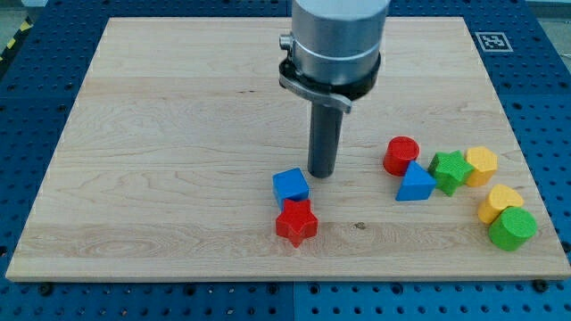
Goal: Move your arm below the red circle
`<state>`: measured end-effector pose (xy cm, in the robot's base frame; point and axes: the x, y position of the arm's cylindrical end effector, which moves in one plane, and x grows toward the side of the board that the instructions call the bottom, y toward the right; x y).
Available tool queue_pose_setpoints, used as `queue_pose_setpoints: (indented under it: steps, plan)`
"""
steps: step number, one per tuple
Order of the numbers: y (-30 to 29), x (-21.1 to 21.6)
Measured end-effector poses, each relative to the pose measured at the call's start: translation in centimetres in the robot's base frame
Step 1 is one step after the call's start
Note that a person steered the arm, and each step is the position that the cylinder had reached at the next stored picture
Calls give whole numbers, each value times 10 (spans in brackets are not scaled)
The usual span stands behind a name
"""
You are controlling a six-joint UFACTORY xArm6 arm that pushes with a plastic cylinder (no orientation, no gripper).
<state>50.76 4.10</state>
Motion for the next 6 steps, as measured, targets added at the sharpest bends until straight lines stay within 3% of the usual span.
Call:
queue_pose_setpoints:
  steps: [2, 4, 6]
  plan:
    - [49, 14]
    - [59, 51]
    - [125, 59]
